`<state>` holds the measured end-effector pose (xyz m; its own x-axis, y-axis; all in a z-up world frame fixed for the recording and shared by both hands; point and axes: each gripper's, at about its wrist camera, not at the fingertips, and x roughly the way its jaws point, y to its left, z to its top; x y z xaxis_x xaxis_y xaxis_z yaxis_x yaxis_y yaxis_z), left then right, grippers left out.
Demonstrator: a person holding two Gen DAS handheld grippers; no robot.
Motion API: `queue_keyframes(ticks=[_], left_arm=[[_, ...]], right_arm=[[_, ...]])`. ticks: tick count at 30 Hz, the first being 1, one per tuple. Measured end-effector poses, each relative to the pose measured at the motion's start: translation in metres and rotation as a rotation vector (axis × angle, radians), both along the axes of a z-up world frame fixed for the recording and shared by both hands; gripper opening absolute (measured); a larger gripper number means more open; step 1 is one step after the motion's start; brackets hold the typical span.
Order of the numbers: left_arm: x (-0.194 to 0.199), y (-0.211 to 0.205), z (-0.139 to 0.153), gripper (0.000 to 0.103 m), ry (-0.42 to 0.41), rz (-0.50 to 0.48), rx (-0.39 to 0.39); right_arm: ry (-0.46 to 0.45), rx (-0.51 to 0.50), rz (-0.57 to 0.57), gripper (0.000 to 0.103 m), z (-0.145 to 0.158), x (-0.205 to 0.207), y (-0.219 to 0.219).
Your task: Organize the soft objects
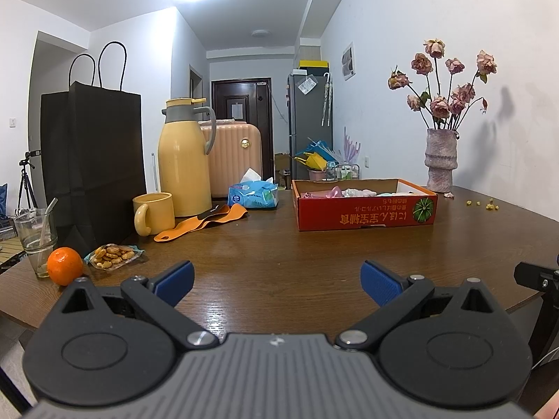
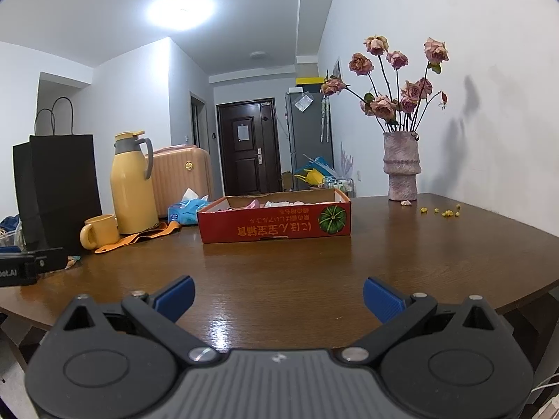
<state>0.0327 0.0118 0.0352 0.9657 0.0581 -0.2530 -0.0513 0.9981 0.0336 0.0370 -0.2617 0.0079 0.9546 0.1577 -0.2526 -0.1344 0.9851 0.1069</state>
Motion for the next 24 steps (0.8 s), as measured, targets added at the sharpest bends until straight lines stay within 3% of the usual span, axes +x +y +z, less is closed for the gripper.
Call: queue_keyframes(ticks=[11, 24], left_arm=[[-0.0061, 0.0004, 0.006, 0.103, -0.054, 0.028, 0.004], [-0.0074, 0.0005, 0.0067, 0.103, -0.061, 0.04, 0.001]], right_arm=[[-0.036, 0.014, -0.008, 0.103, 0.0034, -0.0037, -0.002], [-0.05, 0.014, -0.016, 0.103, 0.0029, -0.0055, -0.0015]])
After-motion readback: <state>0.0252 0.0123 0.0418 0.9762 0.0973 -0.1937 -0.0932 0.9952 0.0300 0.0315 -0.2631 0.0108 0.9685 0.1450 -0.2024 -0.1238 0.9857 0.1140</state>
